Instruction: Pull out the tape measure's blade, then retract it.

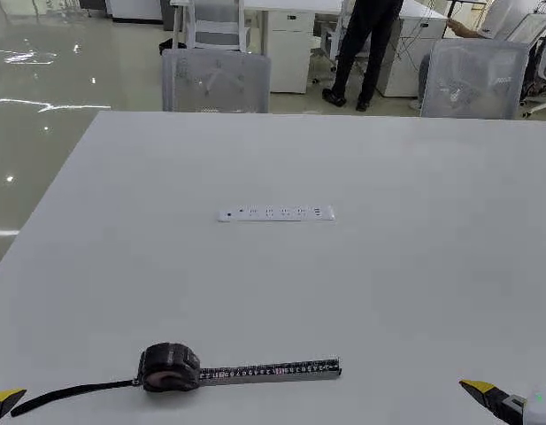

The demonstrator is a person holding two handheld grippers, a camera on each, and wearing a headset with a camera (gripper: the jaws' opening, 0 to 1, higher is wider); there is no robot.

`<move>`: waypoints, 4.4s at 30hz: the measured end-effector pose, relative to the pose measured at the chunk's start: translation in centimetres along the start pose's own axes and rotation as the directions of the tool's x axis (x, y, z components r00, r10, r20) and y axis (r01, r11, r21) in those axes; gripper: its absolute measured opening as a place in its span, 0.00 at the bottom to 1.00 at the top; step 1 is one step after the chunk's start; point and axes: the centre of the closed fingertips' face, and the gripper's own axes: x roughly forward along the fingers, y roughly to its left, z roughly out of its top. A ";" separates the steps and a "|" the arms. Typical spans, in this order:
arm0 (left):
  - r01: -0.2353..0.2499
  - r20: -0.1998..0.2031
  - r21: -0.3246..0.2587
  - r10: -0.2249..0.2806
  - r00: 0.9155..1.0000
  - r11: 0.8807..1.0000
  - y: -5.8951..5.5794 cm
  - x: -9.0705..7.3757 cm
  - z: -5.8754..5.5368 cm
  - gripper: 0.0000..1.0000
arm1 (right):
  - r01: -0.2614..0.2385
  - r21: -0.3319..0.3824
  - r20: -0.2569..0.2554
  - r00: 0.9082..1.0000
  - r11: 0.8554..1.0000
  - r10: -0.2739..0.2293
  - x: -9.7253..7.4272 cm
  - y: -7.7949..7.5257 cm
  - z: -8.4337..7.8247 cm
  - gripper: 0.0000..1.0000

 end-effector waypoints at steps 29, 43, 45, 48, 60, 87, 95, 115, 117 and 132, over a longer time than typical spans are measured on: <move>-0.110 0.012 -0.140 0.112 0.994 0.984 -3.4 5.3 2.5 1.00 | -0.217 -0.171 -0.261 0.951 0.961 0.168 4.6 -0.1 0.1 0.93; -0.217 0.013 -0.102 0.219 0.976 0.971 -3.4 7.9 2.6 1.00 | -0.358 -0.333 -0.424 0.883 0.872 0.200 9.5 -1.0 0.9 0.87; -0.222 0.011 -0.102 0.225 0.974 0.970 -3.6 8.3 2.5 1.00 | -0.376 -0.335 -0.439 0.874 0.864 0.210 10.2 -1.1 1.2 0.84; -0.224 0.008 -0.092 0.225 0.974 0.970 -4.0 8.9 2.3 1.00 | -0.398 -0.357 -0.460 0.862 0.845 0.212 11.1 -1.3 1.8 0.82; -0.247 0.041 -0.070 0.250 0.967 0.967 -4.2 10.5 3.2 1.00 | -0.493 -0.384 -0.523 0.813 0.781 0.256 14.4 -0.8 3.4 0.67; -0.277 0.070 -0.143 0.289 0.955 0.950 -2.8 11.2 3.0 1.00 | -0.549 -0.392 -0.594 0.764 0.738 0.252 17.3 -0.6 1.6 0.24; -0.284 0.067 -0.169 0.298 0.952 0.944 -2.6 11.4 2.9 1.00 | -0.549 -0.431 -0.598 0.768 0.716 0.229 17.7 -0.6 1.4 0.15; -0.349 0.038 -0.338 0.383 0.923 0.874 -1.7 13.2 3.0 0.89 | -0.490 -0.356 -0.619 0.762 0.795 0.193 17.8 -0.8 1.2 0.14; -0.364 0.021 -0.347 0.395 0.919 0.864 -1.6 13.6 2.7 0.88 | -0.491 -0.361 -0.623 0.760 0.793 0.187 17.8 -0.7 1.1 0.14; -0.419 -0.034 -0.388 0.441 0.897 0.821 -1.0 15.5 1.7 0.70 | -0.483 -0.347 -0.614 0.765 0.804 0.194 17.8 -0.8 1.1 0.14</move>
